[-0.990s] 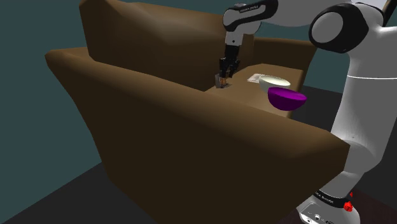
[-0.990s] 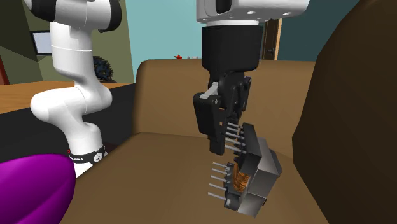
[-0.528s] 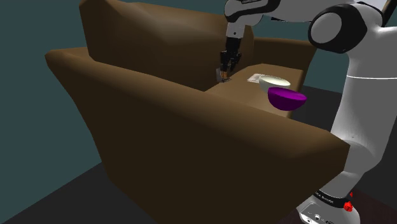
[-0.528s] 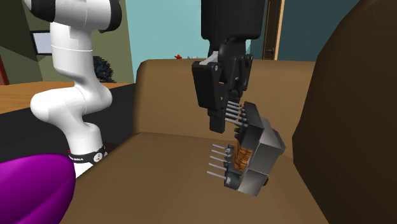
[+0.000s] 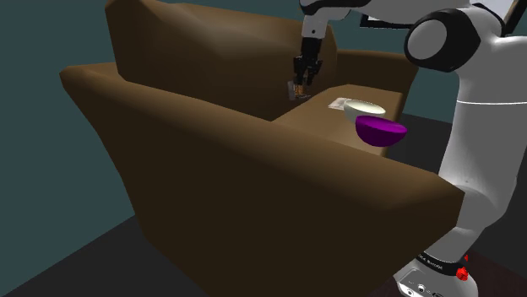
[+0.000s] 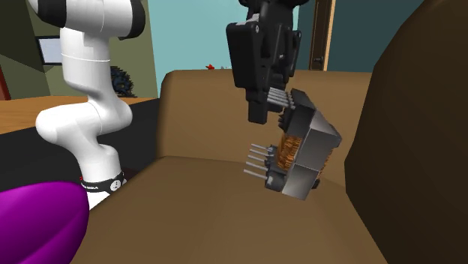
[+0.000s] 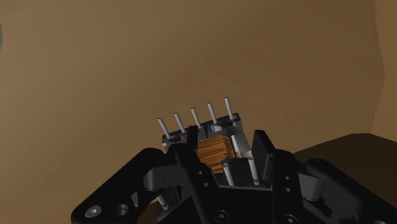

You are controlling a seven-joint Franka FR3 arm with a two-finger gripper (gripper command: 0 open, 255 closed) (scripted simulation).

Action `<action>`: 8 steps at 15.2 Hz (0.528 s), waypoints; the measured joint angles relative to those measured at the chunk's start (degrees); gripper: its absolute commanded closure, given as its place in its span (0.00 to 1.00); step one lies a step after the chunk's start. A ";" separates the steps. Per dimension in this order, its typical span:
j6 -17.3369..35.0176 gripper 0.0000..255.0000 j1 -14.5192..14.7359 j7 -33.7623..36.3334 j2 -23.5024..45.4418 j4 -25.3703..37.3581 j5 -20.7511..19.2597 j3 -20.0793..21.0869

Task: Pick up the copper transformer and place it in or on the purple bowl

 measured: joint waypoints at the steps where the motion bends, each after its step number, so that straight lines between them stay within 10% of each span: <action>1: -1.11 1.00 -0.14 0.03 0.52 1.62 0.10 -0.03; 8: -8.23 1.00 -1.01 0.41 3.67 11.87 0.85 -0.09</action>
